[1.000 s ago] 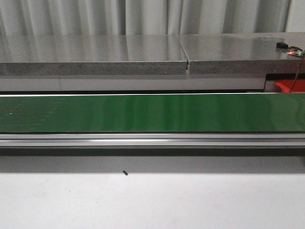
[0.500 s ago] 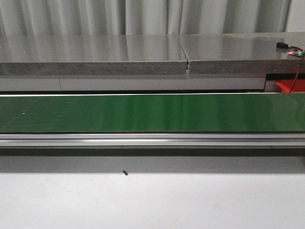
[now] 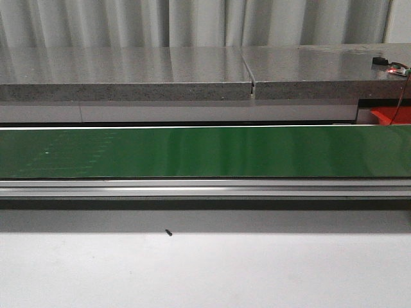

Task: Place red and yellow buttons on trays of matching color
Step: 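Lower the left gripper over the buttons and grasp a red button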

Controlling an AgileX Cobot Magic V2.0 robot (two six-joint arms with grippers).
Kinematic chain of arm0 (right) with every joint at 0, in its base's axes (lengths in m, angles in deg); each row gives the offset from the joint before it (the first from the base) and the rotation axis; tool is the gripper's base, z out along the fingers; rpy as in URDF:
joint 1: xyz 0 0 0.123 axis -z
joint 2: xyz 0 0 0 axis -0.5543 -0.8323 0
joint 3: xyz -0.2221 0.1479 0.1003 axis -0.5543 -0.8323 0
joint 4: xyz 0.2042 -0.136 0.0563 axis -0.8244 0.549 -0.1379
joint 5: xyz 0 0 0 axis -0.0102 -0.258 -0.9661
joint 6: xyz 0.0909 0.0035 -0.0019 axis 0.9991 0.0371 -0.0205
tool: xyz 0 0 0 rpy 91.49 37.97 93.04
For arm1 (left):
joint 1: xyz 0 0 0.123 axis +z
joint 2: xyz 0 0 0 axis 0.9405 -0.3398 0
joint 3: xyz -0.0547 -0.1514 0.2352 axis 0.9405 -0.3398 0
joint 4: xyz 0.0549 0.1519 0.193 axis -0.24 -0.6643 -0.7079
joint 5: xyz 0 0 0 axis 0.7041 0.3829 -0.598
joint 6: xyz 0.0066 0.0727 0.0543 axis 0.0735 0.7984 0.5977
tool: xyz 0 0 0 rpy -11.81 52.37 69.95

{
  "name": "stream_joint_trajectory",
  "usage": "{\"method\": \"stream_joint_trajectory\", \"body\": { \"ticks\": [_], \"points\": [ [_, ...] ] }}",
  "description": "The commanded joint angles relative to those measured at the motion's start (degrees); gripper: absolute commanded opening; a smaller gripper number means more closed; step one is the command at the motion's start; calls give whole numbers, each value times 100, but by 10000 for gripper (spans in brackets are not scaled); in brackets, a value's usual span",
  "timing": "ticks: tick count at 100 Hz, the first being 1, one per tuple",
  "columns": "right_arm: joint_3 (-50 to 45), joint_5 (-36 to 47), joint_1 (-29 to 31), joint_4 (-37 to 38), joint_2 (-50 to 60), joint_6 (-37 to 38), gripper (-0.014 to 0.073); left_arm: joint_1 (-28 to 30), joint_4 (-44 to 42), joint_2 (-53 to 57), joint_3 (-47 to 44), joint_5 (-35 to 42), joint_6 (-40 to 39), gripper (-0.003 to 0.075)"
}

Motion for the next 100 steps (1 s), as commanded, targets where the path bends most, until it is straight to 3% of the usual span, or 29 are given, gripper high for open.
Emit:
{"method": "stream_joint_trajectory", "body": {
  "ticks": [1,33,45,74,86,100],
  "points": [
    [94,462,31,57,107,-28,-68,12,-76,171,167,211,-52,671],
    [94,462,31,57,107,-28,-68,12,-76,171,167,244,-75,646],
    [94,462,31,57,107,-28,-68,12,-76,171,167,229,-99,538],
    [94,462,31,57,107,-28,-68,12,-90,171,167,166,-99,181],
    [94,462,31,57,107,-28,-68,12,-90,171,167,132,-99,113],
    [94,462,31,57,107,-28,-68,12,-48,201,167,30,-112,94]
  ]
}}
